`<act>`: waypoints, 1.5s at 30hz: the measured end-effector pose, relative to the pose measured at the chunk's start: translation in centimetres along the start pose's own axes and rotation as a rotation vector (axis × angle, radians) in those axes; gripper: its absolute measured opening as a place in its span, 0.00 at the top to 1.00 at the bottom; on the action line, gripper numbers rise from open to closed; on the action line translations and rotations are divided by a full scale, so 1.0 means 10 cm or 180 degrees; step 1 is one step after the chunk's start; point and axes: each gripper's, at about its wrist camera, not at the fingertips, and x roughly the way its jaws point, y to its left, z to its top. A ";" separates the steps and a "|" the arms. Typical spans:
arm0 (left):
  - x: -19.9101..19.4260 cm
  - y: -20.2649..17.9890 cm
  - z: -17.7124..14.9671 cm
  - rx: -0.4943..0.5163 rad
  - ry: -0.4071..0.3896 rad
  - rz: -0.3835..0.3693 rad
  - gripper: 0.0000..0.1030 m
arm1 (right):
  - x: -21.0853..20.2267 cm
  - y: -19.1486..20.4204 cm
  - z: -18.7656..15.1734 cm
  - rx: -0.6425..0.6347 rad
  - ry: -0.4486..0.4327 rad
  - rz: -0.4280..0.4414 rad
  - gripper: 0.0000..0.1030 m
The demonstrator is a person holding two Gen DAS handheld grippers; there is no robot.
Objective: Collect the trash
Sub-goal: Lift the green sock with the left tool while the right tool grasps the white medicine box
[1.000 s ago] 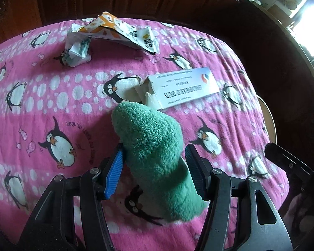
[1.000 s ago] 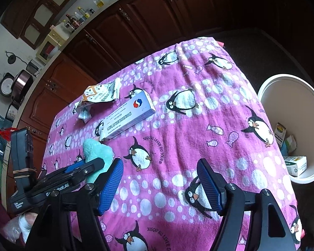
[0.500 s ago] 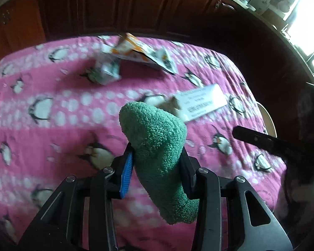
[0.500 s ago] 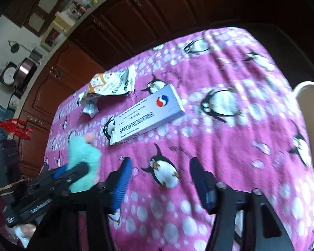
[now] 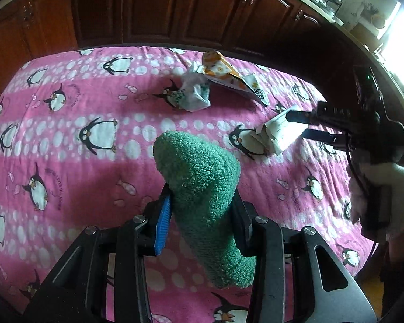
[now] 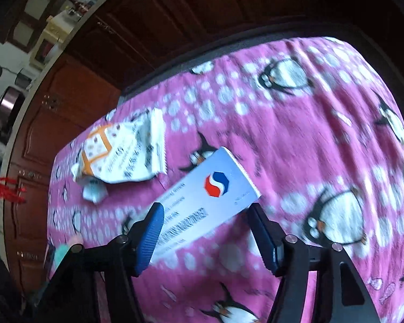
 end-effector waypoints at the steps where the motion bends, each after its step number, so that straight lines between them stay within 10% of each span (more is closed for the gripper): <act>1: 0.00 0.00 0.01 0.0000 -0.0003 0.0002 0.64 | 0.01 0.04 0.01 -0.0007 -0.0014 -0.0018 0.34; 12: 0.04 0.01 0.01 -0.0008 0.0021 -0.0029 0.64 | 0.32 0.51 -0.08 -0.0302 -0.0129 -0.0602 0.22; 24: 0.08 -0.16 0.04 0.0148 0.0023 -0.0020 0.64 | -0.03 0.34 -0.79 -0.1302 0.0620 -0.0302 0.44; 36: 0.50 -0.23 0.12 -0.0074 0.0282 0.0149 0.51 | -0.17 0.19 -0.70 -0.0696 0.0135 -0.0376 0.34; 39: 0.58 -0.23 0.15 -0.0130 0.0309 0.0136 0.50 | -0.13 0.22 -0.71 -0.0738 0.0094 -0.0416 0.52; 45: 0.56 -0.27 0.11 -0.0068 0.0212 0.0105 0.59 | -0.22 0.12 -0.77 -0.0745 0.0069 -0.0229 0.54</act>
